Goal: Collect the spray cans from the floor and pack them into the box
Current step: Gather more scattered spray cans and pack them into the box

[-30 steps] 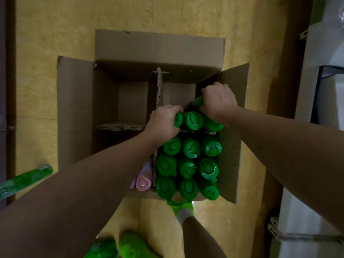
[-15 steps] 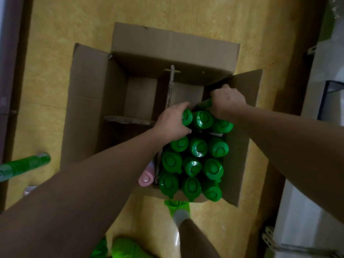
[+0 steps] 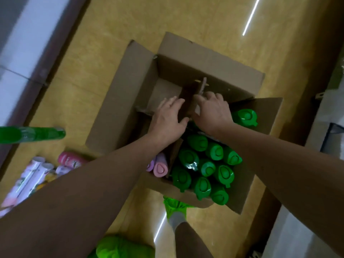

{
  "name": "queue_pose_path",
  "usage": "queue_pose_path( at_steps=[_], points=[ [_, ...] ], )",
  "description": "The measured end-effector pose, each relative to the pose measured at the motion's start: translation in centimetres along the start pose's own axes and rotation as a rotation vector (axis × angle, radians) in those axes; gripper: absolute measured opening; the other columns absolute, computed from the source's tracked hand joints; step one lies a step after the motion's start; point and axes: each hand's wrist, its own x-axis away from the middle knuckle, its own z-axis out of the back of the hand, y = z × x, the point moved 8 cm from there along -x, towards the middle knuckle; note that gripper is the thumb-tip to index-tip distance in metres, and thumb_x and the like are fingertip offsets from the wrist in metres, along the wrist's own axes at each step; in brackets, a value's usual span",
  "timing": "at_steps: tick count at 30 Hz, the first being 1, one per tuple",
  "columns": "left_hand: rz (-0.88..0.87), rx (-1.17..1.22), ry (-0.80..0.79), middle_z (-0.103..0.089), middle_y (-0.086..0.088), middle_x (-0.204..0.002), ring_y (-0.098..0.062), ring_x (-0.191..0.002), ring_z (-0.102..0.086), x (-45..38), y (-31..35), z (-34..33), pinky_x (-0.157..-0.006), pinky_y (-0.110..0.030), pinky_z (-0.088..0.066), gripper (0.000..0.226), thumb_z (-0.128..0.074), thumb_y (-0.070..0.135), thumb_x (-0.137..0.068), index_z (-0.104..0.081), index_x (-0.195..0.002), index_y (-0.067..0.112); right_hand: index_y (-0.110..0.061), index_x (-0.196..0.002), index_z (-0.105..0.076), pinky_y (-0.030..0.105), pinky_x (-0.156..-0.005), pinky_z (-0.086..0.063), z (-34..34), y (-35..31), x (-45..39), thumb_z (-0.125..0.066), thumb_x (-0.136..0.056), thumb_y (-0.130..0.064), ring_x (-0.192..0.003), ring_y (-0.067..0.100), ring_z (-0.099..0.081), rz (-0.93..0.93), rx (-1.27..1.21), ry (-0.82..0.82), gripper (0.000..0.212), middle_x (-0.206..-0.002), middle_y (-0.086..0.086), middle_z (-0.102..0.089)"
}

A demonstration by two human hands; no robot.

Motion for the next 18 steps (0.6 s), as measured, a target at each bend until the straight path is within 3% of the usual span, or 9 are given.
queue_pose_path(
  at_steps=[3, 8, 13, 18],
  points=[
    [0.067, -0.090, 0.002, -0.025, -0.010, -0.162, -0.033, -0.150, -0.015, 3.1, -4.0, 1.7, -0.121, -0.045, -0.020, 0.069, -0.061, 0.041, -0.092, -0.034, -0.152, 0.019, -0.023, -0.141, -0.043, 0.048, -0.098, -0.041, -1.0, -5.4, 0.5, -0.055, -0.091, -0.050, -0.124, 0.037, -0.042, 0.081, 0.035, -0.016, 0.057, -0.137, 0.014, -0.047],
    [0.235, -0.067, 0.132, -0.029, -0.016, -0.159, -0.036, -0.148, -0.019, 10.5, -12.3, 4.9, -0.122, -0.044, -0.017, 0.070, -0.061, 0.038, -0.091, -0.036, -0.151, 0.014, -0.023, -0.144, -0.039, 0.048, -0.100, -0.038, -4.6, -15.3, 3.1, -0.053, -0.093, -0.048, -0.129, 0.037, -0.038, 0.245, 0.092, -0.088, 0.059, -0.143, 0.015, -0.042],
    [0.381, -0.073, 0.228, -0.044, -0.021, -0.148, -0.043, -0.140, -0.035, 20.2, -20.9, 6.2, -0.116, -0.048, -0.030, 0.071, -0.061, 0.043, -0.084, -0.046, -0.145, 0.009, -0.019, -0.143, -0.041, 0.046, -0.100, -0.037, -8.5, -26.4, 7.3, -0.052, -0.090, -0.049, -0.129, 0.037, -0.036, 0.432, 0.154, -0.121, 0.062, -0.140, 0.015, -0.044],
    [0.575, -0.004, 0.322, -0.043, -0.024, -0.148, -0.047, -0.136, -0.039, 31.2, -28.9, 6.5, -0.108, -0.056, -0.038, 0.073, -0.061, 0.043, -0.081, -0.048, -0.143, 0.006, -0.021, -0.142, -0.039, 0.045, -0.098, -0.040, -13.3, -36.0, 11.7, -0.058, -0.089, -0.046, -0.129, 0.034, -0.037, 0.584, 0.223, -0.165, 0.061, -0.139, 0.012, -0.044]
  ],
)
